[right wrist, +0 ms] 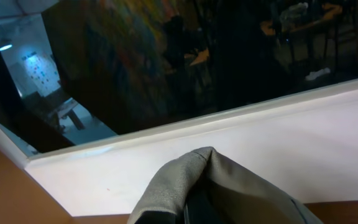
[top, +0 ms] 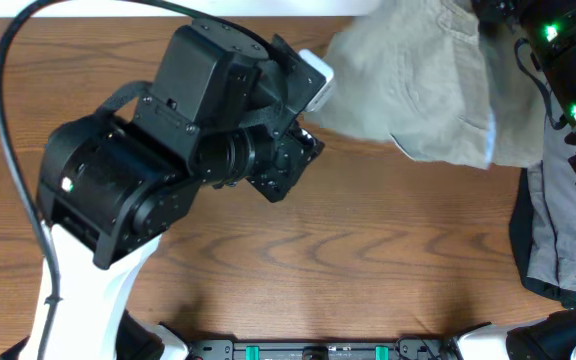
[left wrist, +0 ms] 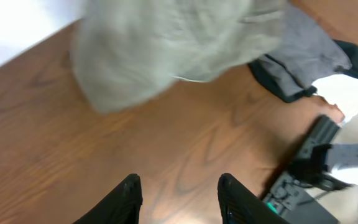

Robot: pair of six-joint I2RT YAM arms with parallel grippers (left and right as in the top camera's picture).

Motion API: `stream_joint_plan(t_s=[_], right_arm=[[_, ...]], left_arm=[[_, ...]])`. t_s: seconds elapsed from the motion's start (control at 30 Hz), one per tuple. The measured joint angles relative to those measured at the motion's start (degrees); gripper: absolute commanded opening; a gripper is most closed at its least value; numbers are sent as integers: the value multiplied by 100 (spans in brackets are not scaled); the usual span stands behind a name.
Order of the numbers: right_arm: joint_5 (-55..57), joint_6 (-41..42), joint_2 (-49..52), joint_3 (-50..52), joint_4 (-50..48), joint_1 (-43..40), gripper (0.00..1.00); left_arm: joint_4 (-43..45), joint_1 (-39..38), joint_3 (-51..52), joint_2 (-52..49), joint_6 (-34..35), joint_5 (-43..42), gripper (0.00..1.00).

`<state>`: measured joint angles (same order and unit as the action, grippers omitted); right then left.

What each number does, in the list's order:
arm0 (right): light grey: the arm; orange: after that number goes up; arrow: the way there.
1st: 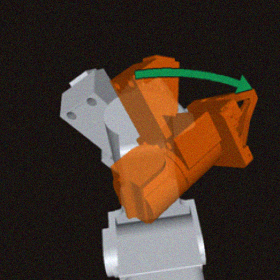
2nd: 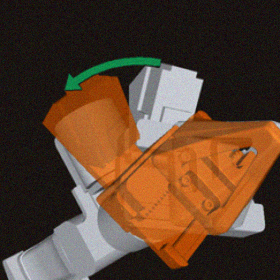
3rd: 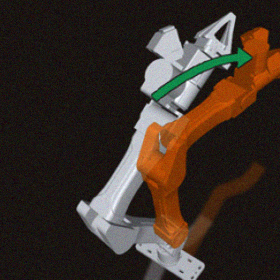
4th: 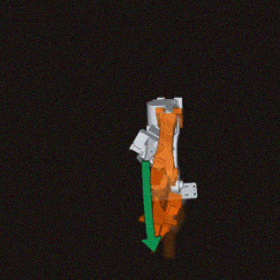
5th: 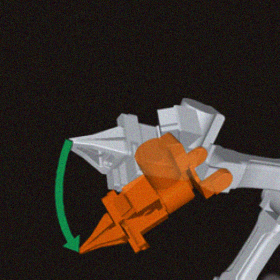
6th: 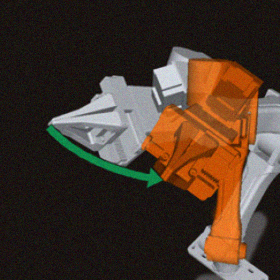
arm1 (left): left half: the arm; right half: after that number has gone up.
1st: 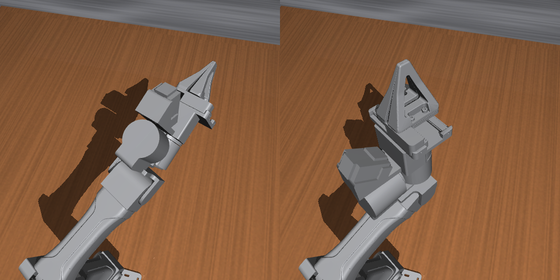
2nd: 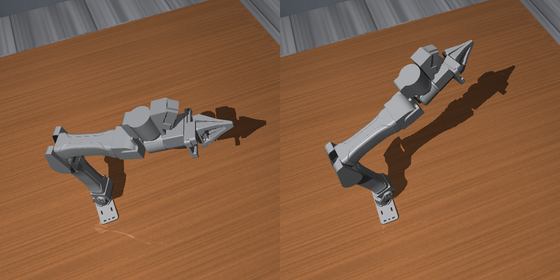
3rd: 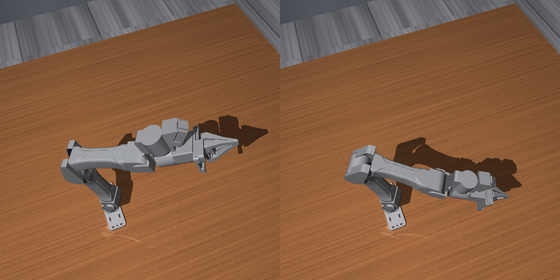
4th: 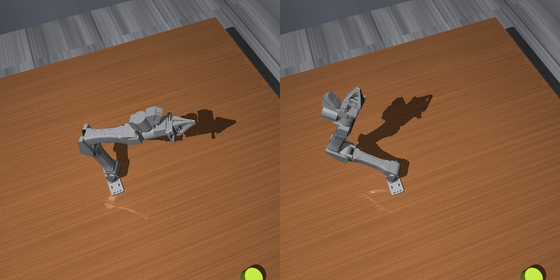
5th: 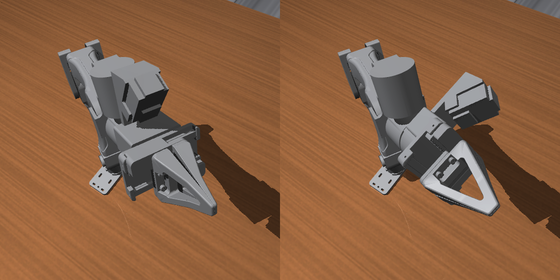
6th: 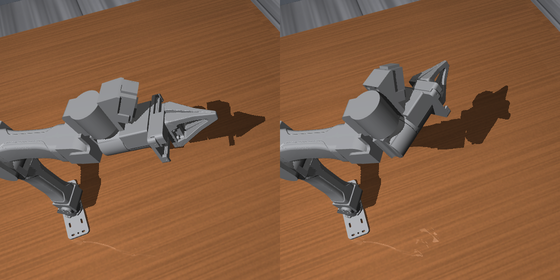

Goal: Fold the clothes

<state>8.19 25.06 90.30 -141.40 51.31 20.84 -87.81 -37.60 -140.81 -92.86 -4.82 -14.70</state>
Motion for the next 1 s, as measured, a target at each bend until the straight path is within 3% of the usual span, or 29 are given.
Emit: stream_joint_plan(t_s=[0.2,0.5,0.77,1.0], right_arm=[[457,87,0,0,-90,271,2],[2144,114,39,-20,-772,857,2],[3711,-107,389,-46,372,866,2],[4210,-142,568,-35,1305,866,2]], left_arm=[[20,2,0,321,15,212,44],[103,0,0,295,28,48,44],[129,0,0,275,31,120,44],[249,0,0,258,46,-11,45]])
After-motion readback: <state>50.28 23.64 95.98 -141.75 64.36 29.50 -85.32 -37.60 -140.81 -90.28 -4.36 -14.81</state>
